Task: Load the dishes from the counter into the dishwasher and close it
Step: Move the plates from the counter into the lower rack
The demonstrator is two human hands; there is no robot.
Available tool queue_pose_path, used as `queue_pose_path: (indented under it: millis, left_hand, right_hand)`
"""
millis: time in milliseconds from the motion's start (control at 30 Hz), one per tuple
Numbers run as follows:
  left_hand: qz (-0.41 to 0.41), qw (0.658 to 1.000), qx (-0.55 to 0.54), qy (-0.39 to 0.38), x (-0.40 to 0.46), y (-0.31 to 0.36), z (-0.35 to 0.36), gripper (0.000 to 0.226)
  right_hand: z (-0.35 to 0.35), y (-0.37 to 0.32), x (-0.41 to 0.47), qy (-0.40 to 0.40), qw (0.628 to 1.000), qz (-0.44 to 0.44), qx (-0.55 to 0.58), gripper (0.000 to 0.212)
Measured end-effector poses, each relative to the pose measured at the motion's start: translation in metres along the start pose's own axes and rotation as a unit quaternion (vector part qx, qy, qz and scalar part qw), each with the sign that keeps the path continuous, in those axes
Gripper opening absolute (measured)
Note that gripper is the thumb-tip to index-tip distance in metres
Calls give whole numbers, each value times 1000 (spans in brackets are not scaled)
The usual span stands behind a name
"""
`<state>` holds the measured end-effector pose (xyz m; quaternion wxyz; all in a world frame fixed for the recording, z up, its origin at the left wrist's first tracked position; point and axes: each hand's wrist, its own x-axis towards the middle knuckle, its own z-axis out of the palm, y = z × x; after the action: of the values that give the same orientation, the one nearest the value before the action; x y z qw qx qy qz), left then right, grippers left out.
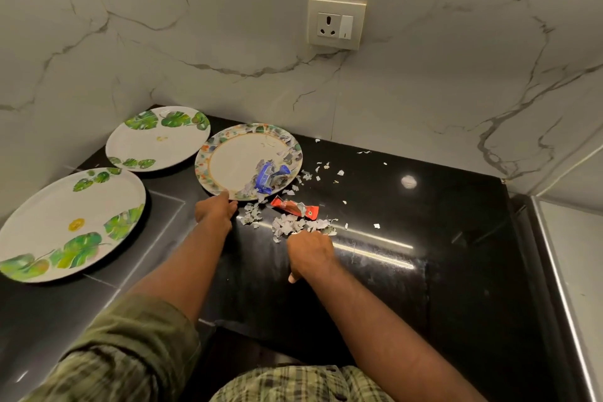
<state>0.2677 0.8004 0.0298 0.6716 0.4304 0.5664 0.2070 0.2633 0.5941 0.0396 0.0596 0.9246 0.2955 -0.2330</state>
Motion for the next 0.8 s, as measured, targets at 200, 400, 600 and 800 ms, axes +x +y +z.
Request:
queue_pose_path:
  millis: [200,400,600,800]
  left_hand:
    - [-13,1000,9,-17,0,8,1,33]
    - [-27,995,-76,-51,-14,10,-14,49]
    - [120,987,-98,-30,-29,9,-34,32]
    - [423,903,70,9,-58,14,-50,25]
  right_hand:
    - [3,0,1,12,1000,-9,7,28]
    - [-3,3,-2,-14,1000,-10,-4,50]
    - [3,11,-12,17,1000,-2,10,67]
    - [5,15,-25,24,999,1,35,70]
